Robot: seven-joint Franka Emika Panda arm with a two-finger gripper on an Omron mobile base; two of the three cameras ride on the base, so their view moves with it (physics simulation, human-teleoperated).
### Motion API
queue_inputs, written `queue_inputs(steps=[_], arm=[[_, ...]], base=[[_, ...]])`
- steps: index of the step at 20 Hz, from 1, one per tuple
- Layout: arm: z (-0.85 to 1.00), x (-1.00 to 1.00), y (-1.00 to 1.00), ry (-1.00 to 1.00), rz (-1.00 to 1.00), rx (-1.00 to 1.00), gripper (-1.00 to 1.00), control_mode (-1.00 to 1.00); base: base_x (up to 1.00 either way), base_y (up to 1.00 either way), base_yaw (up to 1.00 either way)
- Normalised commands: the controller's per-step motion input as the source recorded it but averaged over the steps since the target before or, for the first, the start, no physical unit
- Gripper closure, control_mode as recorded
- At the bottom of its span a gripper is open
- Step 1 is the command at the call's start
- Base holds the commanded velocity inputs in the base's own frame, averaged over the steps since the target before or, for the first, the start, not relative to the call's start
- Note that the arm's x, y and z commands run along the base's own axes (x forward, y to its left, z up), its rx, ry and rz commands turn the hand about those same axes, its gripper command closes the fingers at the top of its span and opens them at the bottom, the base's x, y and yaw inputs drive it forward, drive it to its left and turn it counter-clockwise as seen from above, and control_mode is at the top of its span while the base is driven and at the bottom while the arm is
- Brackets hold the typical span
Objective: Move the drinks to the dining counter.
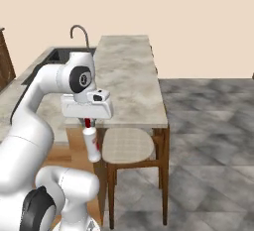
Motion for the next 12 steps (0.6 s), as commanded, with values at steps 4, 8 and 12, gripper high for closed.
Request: queue_inputs(steps=[4,8,12], arm=[[0.00,0.00,0.00,0.00,0.00,0.00,1.00,1.00],[0.00,0.00,0.00,0.00,0.00,0.00,1.00,1.00],[0.00,0.00,0.00,0.00,0.00,0.00,1.00,1.00]], base=[[0.53,-0.03,0.00],[0.67,0.00,0.00],[0.69,0.00,0.00]])
